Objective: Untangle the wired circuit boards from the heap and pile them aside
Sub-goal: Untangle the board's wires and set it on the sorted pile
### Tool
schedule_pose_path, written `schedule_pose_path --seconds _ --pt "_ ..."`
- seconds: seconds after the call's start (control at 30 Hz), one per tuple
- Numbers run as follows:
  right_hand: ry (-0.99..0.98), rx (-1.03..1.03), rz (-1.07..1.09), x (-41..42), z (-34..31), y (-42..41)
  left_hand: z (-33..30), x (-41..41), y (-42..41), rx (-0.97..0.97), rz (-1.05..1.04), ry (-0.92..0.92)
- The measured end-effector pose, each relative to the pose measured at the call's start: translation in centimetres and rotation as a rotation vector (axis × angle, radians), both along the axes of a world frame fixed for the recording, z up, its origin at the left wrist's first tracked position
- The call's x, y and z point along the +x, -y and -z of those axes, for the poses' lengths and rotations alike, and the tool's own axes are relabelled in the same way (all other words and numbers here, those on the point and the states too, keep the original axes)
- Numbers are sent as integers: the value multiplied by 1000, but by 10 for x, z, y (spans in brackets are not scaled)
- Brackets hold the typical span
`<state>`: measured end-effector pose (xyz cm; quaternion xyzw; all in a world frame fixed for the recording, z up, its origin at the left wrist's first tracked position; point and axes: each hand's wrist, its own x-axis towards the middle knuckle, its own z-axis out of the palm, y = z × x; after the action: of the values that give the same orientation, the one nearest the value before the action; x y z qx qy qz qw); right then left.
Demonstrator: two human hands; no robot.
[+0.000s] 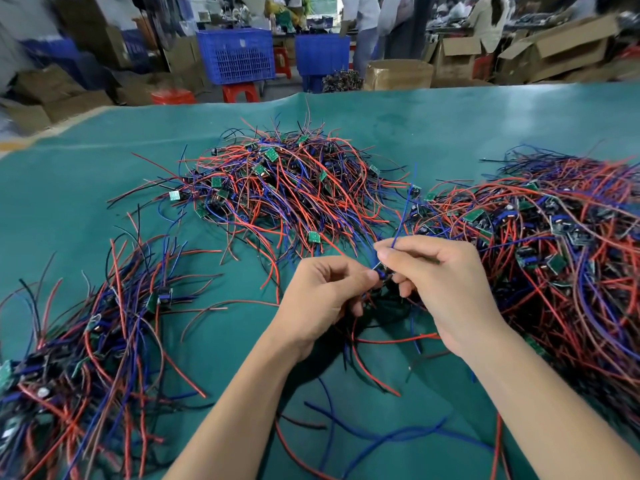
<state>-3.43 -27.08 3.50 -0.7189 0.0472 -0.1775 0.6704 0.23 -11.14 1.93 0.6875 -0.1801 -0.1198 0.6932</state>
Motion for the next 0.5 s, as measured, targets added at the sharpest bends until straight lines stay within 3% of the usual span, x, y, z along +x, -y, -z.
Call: schedule_pose_path --seconds 0.1,0.33,0.43,0.5 --pt "20 -24 0 -1 -3 1 -1 1 -2 5 19 -26" --pt "203 -56 396 5 -5 31 -2 0 -2 -48 123 -33" --pt "259 66 568 6 -12 45 -4 3 -4 -119 81 -89" --pt "264 171 563 5 -17 47 -6 5 -6 -206 37 -142"
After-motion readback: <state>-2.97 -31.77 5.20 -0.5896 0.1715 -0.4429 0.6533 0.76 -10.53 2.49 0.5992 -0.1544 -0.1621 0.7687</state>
